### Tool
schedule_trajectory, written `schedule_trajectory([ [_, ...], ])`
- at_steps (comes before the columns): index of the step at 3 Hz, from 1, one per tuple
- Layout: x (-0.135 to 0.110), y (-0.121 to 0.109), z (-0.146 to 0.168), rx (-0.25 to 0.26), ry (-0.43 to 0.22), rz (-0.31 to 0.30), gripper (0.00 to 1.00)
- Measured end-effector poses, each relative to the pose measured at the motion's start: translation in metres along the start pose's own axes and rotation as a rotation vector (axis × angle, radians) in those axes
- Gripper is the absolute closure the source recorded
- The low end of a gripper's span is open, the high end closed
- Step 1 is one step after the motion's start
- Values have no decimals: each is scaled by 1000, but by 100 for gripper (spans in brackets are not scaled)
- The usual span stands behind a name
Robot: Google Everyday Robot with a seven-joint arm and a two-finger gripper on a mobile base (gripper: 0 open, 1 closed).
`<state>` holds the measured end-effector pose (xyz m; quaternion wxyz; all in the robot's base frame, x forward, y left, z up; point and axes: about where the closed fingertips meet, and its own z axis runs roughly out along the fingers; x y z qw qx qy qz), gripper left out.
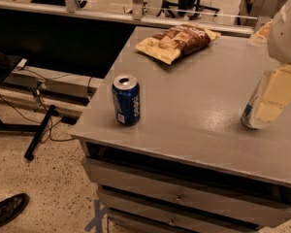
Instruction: Move redbull can near brown chip bag
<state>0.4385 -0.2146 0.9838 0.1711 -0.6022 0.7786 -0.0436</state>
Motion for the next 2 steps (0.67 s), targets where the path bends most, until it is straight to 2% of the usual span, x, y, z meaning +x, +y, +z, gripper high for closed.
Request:
schedule_trajectory([
  [2, 2, -1, -1, 7, 0, 7, 0],
])
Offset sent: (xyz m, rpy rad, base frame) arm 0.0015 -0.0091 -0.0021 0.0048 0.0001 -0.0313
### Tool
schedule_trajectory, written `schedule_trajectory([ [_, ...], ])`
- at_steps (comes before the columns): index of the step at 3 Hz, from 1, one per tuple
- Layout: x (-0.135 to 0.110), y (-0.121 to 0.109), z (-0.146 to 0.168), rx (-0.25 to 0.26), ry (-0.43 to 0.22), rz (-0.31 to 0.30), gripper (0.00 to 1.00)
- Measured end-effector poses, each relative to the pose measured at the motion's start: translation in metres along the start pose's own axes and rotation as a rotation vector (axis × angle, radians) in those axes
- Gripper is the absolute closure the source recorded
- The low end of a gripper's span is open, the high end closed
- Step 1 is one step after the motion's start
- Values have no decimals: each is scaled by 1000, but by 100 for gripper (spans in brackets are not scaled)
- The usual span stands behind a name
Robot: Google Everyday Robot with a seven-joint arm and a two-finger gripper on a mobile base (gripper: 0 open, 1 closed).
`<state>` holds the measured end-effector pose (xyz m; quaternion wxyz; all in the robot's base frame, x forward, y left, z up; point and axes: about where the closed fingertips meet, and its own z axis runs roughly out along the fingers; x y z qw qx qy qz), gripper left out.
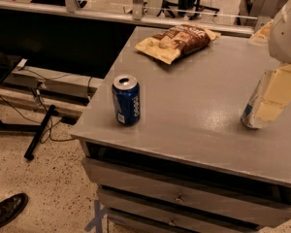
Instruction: Move redbull can near brown chip bag
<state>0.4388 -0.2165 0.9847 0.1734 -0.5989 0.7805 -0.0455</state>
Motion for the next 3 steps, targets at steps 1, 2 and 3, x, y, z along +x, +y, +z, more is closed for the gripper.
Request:
schedule_trajectory([
  [1, 15, -6, -2, 28, -28, 49, 0],
  [2, 43, -22, -4, 74, -72, 135, 0],
  [3, 89, -45, -5, 148, -143, 261, 0],
])
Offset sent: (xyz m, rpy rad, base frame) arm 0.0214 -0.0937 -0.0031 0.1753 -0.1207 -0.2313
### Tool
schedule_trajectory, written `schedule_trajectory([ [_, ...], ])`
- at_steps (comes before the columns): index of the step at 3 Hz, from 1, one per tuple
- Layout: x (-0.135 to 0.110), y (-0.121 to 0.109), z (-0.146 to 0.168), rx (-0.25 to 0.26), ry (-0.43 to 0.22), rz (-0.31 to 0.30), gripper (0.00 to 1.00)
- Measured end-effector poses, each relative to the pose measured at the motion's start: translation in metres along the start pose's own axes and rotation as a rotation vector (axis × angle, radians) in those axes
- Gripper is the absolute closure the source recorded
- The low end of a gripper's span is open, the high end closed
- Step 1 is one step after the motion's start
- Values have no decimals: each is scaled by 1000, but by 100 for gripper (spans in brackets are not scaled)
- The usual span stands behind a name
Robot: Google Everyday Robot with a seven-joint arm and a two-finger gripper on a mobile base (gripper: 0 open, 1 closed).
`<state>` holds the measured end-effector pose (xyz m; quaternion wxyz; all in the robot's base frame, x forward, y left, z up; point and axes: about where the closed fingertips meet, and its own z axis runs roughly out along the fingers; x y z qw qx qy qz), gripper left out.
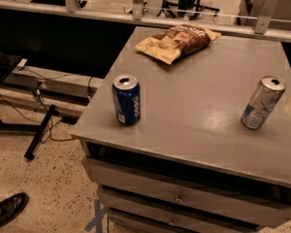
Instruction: Move redbull can near brown chip bag
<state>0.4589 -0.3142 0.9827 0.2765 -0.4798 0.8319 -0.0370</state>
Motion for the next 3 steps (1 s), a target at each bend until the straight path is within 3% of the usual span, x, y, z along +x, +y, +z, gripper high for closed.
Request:
schedule_trajectory([
  [1, 32, -16, 14, -6, -101, 118, 0],
  [2, 47, -19, 39, -32, -228, 194, 0],
  [3, 41, -15, 69, -53, -359, 228, 0],
])
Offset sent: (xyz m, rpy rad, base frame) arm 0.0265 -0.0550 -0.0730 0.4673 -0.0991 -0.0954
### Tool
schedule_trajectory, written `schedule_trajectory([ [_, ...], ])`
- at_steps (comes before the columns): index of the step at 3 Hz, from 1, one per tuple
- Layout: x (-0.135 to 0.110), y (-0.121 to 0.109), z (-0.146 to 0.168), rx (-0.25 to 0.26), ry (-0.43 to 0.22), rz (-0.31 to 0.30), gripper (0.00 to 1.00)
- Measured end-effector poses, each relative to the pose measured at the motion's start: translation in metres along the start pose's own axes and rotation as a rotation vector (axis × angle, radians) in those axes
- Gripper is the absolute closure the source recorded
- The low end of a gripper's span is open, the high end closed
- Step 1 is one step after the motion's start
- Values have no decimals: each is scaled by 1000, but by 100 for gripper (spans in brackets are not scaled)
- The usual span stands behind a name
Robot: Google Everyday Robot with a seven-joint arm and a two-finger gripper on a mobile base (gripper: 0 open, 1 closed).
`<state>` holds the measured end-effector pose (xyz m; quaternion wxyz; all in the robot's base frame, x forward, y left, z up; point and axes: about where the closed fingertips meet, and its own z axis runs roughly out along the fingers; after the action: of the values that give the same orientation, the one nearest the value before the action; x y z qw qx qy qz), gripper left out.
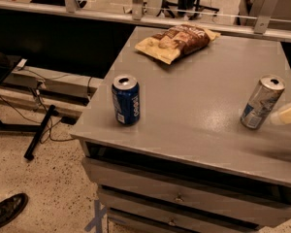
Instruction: Move redbull can near brown chip bag
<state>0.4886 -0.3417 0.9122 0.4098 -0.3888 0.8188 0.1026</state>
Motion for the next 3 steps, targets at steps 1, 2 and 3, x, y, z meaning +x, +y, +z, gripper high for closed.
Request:
schedule_trajectory([
  [1, -18, 7, 49, -42, -181, 21, 3],
  [2, -39, 11, 73, -60, -286, 29, 34],
  [3, -48, 8, 74, -51, -327, 32, 57],
])
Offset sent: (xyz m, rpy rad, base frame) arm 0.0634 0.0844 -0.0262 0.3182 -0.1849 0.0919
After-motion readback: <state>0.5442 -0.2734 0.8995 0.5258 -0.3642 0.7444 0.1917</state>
